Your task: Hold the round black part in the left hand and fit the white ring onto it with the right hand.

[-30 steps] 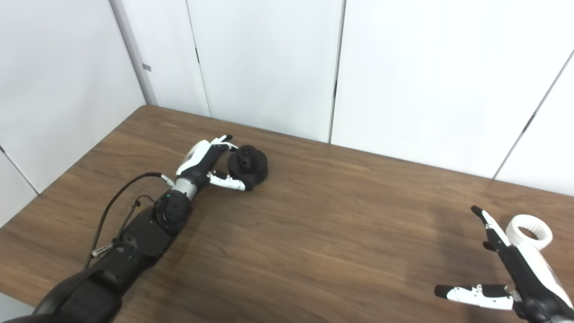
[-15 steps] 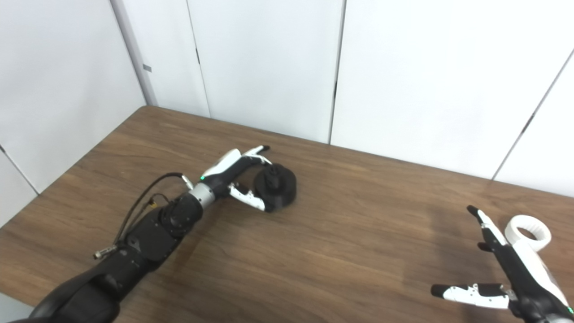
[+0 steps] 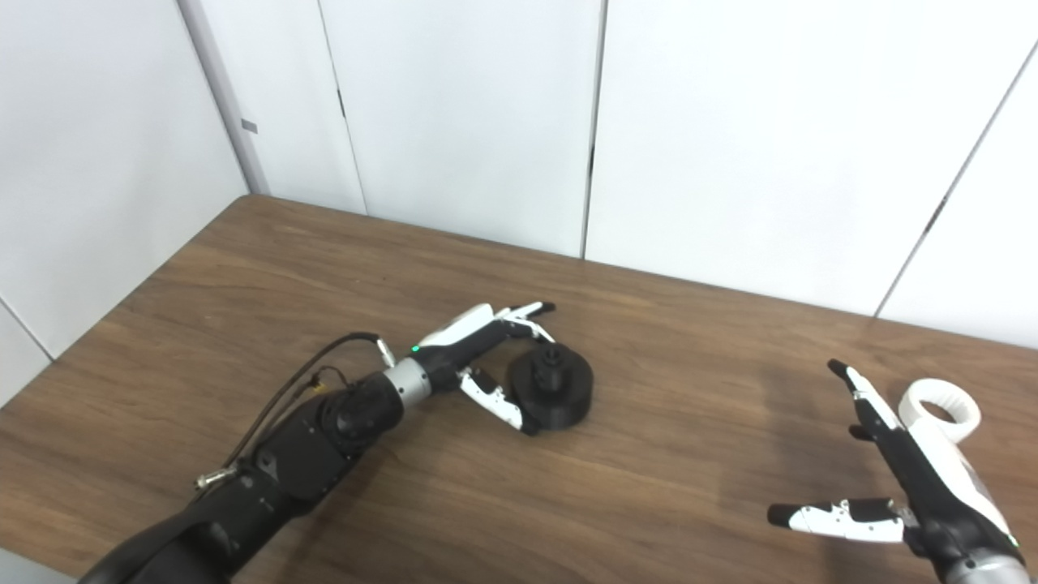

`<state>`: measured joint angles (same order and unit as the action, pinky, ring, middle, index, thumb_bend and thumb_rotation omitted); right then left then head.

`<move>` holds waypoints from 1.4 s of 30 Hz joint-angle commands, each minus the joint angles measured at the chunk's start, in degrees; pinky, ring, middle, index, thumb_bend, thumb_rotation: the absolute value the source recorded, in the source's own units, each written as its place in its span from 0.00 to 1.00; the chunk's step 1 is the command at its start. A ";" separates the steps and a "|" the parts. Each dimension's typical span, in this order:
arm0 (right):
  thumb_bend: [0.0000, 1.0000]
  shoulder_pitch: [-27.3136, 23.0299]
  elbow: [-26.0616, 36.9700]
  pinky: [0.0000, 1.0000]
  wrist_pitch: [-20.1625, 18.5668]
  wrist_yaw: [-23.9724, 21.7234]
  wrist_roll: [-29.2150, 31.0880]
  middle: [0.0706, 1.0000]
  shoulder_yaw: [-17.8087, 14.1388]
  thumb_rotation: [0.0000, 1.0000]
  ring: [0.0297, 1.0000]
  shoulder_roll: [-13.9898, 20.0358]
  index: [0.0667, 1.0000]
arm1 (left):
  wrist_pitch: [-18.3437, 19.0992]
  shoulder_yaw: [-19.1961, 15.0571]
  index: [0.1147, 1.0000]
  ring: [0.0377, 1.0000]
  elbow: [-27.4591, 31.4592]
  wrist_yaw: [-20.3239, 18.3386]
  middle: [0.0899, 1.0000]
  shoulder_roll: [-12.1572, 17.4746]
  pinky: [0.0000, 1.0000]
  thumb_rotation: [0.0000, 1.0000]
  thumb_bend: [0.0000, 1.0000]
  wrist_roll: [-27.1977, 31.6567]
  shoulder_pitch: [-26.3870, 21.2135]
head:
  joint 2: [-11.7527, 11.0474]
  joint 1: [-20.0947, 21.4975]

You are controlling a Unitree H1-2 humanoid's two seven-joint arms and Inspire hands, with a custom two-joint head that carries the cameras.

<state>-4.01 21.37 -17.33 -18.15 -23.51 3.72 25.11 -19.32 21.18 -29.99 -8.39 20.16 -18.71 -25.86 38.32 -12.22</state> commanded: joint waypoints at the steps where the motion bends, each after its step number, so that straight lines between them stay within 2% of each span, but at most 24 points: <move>1: 0.87 -2.14 2.05 0.86 2.00 1.19 0.12 1.00 -0.60 0.24 0.99 0.42 1.00 | -0.04 2.40 0.42 1.00 0.94 -4.27 1.00 -1.16 1.00 0.07 0.52 -1.43 0.90 | 0.13 0.34; 4: 0.87 -2.22 2.13 0.85 1.94 1.29 -0.10 1.00 -0.55 0.24 0.99 0.26 1.00 | 0.20 3.11 0.42 1.00 2.15 -4.94 1.00 -1.82 1.00 0.07 0.52 -1.34 1.43 | 0.26 0.77; 13: 0.88 -2.28 2.00 0.87 2.62 1.78 0.05 1.00 -0.56 0.25 1.00 0.06 1.00 | -2.09 6.60 0.42 1.00 4.26 -7.34 1.00 -3.19 0.98 0.07 0.52 -2.67 1.96 | 0.54 1.18; 18: 0.88 -2.35 1.91 0.88 2.70 1.82 0.60 1.00 -0.66 0.25 1.00 -0.16 1.00 | -2.73 8.32 0.42 1.00 3.57 -7.98 1.00 -3.73 0.96 0.08 0.52 -3.21 2.13 | 0.85 1.88; 23: 0.88 -2.35 1.58 0.88 3.70 2.70 0.67 1.00 -0.69 0.27 1.00 -0.75 1.00 | -3.83 8.74 0.42 1.00 2.32 -7.05 1.00 -3.64 0.89 0.07 0.52 -4.53 2.41 | 1.47 5.80; 26: 0.87 -2.29 1.35 0.88 5.56 4.19 1.01 1.00 -1.20 0.25 0.99 -1.38 0.99 | -3.75 8.78 0.42 1.00 2.78 -7.53 1.00 -3.20 0.90 0.08 0.52 -4.54 2.56 | 1.85 7.75; 28: 0.85 -2.27 0.90 0.89 7.68 5.80 2.20 1.00 -2.16 0.23 0.98 -2.19 0.98 | -4.11 8.63 0.42 1.00 2.91 -7.46 1.00 -2.87 0.91 0.07 0.52 -4.40 2.66 | 2.22 10.69; 29: 0.85 -2.25 0.87 0.89 8.08 6.44 2.96 1.00 -2.88 0.21 0.97 -2.72 0.97 | -4.29 8.52 0.42 1.00 2.95 -7.50 0.99 -2.72 0.90 0.07 0.52 -4.17 2.69 | 2.22 10.69; 32: 0.81 -2.35 1.78 0.88 7.23 6.98 3.52 1.00 -4.33 0.19 0.96 -3.44 0.96 | -4.03 8.28 0.42 1.00 3.64 -8.15 1.00 -2.00 0.90 0.07 0.52 -3.58 2.92 | 2.51 14.52; 33: 0.80 -2.54 2.12 0.89 6.80 6.79 3.10 1.00 -4.66 0.20 0.96 -3.17 0.96 | -4.21 8.21 0.42 1.00 3.71 -8.31 1.00 -1.73 0.90 0.07 0.52 -3.35 2.99 | 2.48 16.85; 35: 0.78 -3.20 2.66 0.93 6.26 6.33 2.49 1.00 -5.46 0.21 0.97 -2.18 0.96 | -4.56 8.19 0.42 1.00 3.77 -8.70 1.00 -1.21 0.90 0.07 0.52 -2.93 3.08 | 2.44 18.52; 39: 0.78 -5.37 3.06 0.92 6.12 5.34 0.21 1.00 -6.30 0.24 0.97 1.06 0.96 | -5.44 7.90 0.42 1.00 3.67 -9.40 1.00 -0.49 0.90 0.07 0.52 -1.81 3.40 | 1.71 24.30; 42: 0.78 -7.32 3.27 0.91 4.33 4.31 -1.91 1.00 -6.52 0.27 0.97 3.56 0.96 | -6.47 7.59 0.42 1.00 3.71 -9.61 1.00 0.03 0.92 0.07 0.52 -1.23 3.63 | 0.86 28.00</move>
<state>-8.35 22.13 -12.82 -13.92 -24.40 -1.62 27.24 -25.95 27.47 -25.33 -13.70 18.91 -19.25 -24.23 39.12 15.80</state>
